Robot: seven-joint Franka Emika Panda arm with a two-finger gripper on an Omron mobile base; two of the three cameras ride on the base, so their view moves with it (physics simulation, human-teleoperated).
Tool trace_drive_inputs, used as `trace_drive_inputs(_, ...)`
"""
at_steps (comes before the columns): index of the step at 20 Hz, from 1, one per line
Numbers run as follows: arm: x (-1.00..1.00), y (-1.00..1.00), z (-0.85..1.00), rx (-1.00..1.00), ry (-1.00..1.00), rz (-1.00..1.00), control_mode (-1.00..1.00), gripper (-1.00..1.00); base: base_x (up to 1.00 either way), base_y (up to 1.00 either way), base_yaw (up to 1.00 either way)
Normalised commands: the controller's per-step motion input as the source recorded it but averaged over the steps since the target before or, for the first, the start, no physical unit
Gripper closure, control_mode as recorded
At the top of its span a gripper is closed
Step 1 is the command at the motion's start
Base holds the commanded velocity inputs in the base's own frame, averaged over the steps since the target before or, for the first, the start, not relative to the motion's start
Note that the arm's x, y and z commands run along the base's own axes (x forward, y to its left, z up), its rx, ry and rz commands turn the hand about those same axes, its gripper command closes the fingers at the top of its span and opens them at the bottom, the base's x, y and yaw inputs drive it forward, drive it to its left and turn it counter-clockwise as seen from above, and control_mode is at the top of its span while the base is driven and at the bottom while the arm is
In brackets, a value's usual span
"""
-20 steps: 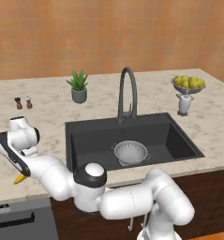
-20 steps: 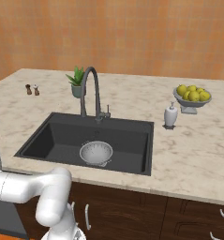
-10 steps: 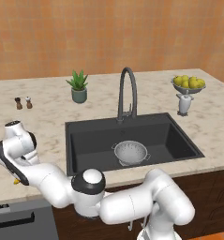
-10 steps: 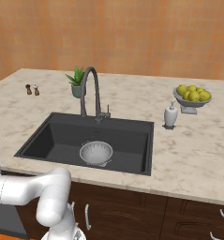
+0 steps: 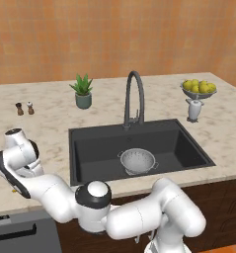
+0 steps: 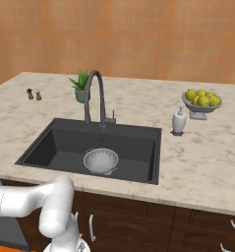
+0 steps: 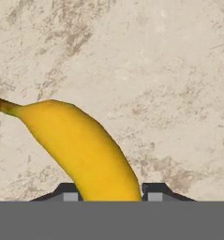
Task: Put the colander in the sink, put the banana in the colander, and turn on the sink faucet and pour water over the colander.
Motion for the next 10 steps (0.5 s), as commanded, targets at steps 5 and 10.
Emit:
trace_drive_inputs(5, -0.32, -0.36, 0.62, 0.20, -0.09, 0.00, -1.00, 1.00, 0.00, 0.00, 0.00)
trace_drive_inputs(10, -0.36, -0.40, 1.00, 0.20, -0.10, 0.03, -1.00, 1.00, 0.00, 0.00, 0.00)
